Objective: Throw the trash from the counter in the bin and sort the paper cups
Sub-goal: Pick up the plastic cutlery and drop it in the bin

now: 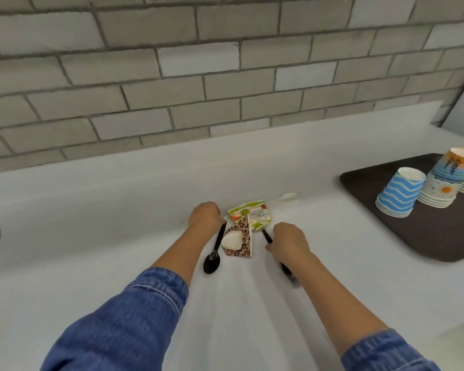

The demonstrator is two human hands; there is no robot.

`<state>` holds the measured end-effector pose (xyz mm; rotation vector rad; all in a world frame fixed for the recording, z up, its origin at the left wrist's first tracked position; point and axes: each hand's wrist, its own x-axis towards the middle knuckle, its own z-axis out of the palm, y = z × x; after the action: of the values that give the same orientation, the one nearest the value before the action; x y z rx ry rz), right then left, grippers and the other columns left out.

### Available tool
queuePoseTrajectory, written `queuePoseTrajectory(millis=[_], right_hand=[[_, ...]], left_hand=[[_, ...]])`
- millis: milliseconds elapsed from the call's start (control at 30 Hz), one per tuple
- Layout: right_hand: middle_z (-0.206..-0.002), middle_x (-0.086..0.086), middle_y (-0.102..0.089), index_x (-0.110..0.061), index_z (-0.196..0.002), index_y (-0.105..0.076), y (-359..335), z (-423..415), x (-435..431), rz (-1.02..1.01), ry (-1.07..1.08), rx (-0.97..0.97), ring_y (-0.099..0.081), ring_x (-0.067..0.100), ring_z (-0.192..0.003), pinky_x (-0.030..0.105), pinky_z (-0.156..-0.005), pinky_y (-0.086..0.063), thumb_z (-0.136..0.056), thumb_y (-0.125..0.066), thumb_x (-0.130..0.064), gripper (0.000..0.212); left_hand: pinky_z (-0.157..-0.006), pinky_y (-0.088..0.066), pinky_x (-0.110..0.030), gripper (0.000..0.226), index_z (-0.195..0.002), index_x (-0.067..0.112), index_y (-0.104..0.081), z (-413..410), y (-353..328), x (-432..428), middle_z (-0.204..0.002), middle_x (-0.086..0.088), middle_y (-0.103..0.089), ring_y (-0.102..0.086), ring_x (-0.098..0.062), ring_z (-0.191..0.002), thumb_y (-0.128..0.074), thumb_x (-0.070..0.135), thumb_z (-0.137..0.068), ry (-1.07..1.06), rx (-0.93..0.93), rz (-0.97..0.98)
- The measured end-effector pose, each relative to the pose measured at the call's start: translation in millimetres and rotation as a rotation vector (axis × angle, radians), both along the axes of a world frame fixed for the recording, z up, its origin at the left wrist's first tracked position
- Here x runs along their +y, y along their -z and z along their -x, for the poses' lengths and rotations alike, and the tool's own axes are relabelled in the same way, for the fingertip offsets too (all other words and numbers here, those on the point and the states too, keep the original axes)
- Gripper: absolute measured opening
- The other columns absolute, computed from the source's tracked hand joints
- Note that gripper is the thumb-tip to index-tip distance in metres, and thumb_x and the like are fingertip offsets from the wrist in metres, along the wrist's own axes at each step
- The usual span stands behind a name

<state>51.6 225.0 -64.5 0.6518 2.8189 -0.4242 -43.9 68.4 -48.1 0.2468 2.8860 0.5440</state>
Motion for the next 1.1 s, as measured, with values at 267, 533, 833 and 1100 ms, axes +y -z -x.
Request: queuePoseTrajectory(millis=[267,533,833,1100], right_hand=[[-0.108,0.009,-0.064,-0.009,-0.097,-0.061,-3,9,41,-0.109,-0.075,0.039,-0.062,0.026,-0.097,0.026,-0.067,-0.039,-0.088,-0.045,-0.004,0.019],[-0.119,0.016,-0.048,-0.006,-0.121,-0.051,-19,84,71,0.020,-0.249,0.368,-0.056,0.035,-0.099,0.030,-0.071,-0.037,-0.091,-0.046,-0.003,0.030],[-0.113,0.007,-0.062,-0.010,-0.106,-0.058,-7,126,86,-0.089,-0.471,0.020,-0.057,0.024,-0.098,0.025,-0.072,-0.036,-0.087,-0.064,-0.025,0.025],[-0.117,0.021,-0.059,0.000,-0.117,-0.050,-7,85,67,-0.139,-0.241,0.252,-0.054,0.037,-0.105,0.031,-0.073,-0.035,-0.101,-0.035,-0.019,0.029]], left_hand=[[-0.072,-0.044,-0.026,0.013,-0.097,0.008,-0.064,21,8,-4,-0.095,-0.009,-0.063,-0.063,-0.026,-0.102,-0.059,0.017,-0.089,-0.047,-0.081,0.078],[-0.062,-0.038,-0.025,0.023,-0.117,0.007,-0.049,-18,12,-20,-0.110,-0.014,-0.060,-0.054,-0.021,-0.083,-0.043,0.011,-0.096,-0.075,-0.052,-0.079],[-0.073,-0.041,-0.030,0.024,-0.112,0.006,-0.053,-43,15,-20,-0.110,-0.012,-0.061,-0.058,-0.027,-0.097,-0.054,0.019,-0.091,-0.128,-0.088,-0.009],[-0.055,-0.035,-0.025,0.016,-0.104,0.011,-0.051,-70,-2,-67,-0.079,0.000,-0.052,-0.048,-0.015,-0.065,-0.040,0.017,-0.094,-0.235,-0.101,-0.253]])
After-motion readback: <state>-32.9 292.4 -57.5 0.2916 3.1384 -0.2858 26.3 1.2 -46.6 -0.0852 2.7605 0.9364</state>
